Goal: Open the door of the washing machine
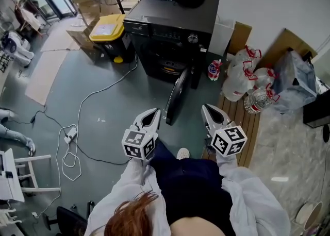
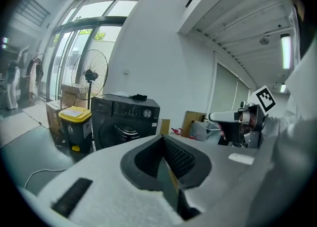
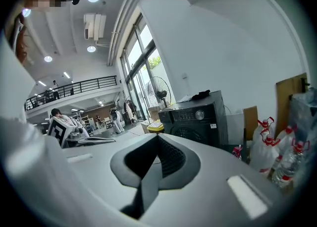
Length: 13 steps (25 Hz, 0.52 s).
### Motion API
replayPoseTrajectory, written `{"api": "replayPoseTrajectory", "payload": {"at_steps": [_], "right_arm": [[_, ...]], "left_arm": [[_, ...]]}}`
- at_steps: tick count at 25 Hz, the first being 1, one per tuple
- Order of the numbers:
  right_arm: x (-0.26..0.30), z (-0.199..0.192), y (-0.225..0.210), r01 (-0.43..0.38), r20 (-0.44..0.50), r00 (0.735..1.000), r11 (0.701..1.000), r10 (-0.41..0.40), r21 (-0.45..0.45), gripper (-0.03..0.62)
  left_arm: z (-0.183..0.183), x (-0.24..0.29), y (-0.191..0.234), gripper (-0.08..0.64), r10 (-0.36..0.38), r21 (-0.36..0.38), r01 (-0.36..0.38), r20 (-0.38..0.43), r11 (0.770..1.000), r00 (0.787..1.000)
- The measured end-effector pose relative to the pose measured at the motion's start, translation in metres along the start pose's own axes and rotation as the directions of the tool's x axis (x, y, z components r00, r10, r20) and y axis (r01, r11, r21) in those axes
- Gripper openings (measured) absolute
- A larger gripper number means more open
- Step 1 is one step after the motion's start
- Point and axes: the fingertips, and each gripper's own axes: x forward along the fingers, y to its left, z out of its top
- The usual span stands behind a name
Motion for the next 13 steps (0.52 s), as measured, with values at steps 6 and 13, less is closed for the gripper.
{"api": "replayPoseTrajectory", "payload": {"at_steps": [6,13], "right_arm": [[0.003,-0.006,-0.002,-0.003,-0.019,1.000,1.000,0.003,0.003,0.009],[0.008,-0.011,0.005,-0.011,-0.024,1.000,1.000,0.011,0.008,0.009]], "left_arm": [[-0.012,0.001,0.001,0.000,0.003,0.013,-0.002,-0.033,1.000,0.999],[-0.021,-0.003,0.004,0.000,0.001,0.005,-0.001,-0.054,1.000,0.999]]}}
